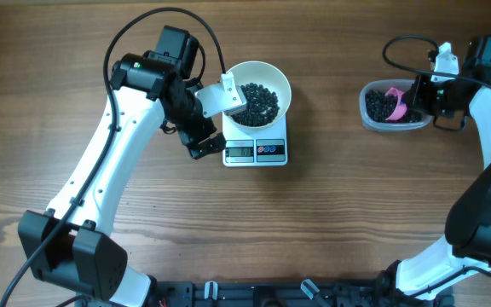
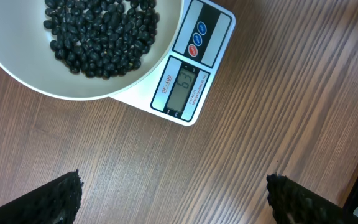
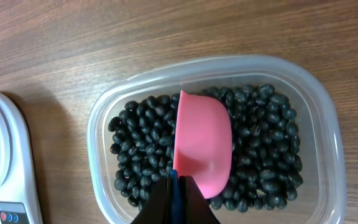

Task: Scoop item into bowl and weigh 150g on scale
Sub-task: 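Push the pink scoop into the black beans again with the right gripper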

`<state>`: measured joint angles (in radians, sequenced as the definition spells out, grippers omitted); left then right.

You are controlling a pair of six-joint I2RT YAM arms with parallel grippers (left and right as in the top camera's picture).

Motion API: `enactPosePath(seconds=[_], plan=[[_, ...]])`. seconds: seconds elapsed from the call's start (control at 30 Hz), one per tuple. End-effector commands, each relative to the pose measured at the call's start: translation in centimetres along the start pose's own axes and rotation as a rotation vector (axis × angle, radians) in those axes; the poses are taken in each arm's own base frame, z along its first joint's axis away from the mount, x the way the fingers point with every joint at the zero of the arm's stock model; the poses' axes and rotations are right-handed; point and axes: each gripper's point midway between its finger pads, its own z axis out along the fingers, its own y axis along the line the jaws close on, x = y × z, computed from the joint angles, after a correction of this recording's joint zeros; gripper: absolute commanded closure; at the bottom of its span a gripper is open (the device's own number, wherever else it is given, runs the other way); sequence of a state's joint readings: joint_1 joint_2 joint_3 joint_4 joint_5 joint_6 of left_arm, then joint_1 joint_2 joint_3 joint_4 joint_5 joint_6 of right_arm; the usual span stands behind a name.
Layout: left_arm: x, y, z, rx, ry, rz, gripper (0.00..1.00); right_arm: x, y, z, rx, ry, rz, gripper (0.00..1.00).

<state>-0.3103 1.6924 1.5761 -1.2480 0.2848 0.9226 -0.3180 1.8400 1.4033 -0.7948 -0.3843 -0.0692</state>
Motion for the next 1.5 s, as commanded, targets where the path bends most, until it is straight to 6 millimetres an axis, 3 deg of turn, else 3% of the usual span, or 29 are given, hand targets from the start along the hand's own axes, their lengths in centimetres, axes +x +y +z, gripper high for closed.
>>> enactPosePath(seconds=[0.0,0.23,0.4,0.6,0.8,0.97,1.23,1.47], plan=[[0.3,0.1,0.5,0.011,0.009,0.003,0.0,0.7,-0.2,1.3,-0.005,0.02,-0.004,0.96],[0.3,0.1,0.5,0.011,0.009,0.003,0.0,2.5,0.0,1.2,-0.015,0.095,-0.003,0.96],[0.3,0.1,0.5,0.011,0.009,0.003,0.0,1.3,-0.1,1.3,-0.011,0.044,-0.02,0.96],[0.3,0.1,0.5,0.011,0.009,0.003,0.0,2.3,0.3,1.3,-0.03,0.086,-0.003,0.96],[0.3,0.2,0.5,0.011,0.009,0.003,0.0,1.2,0.2,1.3,-0.027,0.04,-0.021,0.96],[0.3,0.1,0.5,0.012,0.009,0.003,0.0,1.9,1.1,1.2,-0.078,0.068,-0.008,0.96],[0.3,0.1,0.5,0.011,0.009,0.003,0.0,1.0,1.0,1.3,-0.077,0.031,0.003,0.96],[0.3,0.1,0.5,0.012,0.009,0.003,0.0,0.2,2.6,0.7,-0.206,-0.007,0.013,0.96]])
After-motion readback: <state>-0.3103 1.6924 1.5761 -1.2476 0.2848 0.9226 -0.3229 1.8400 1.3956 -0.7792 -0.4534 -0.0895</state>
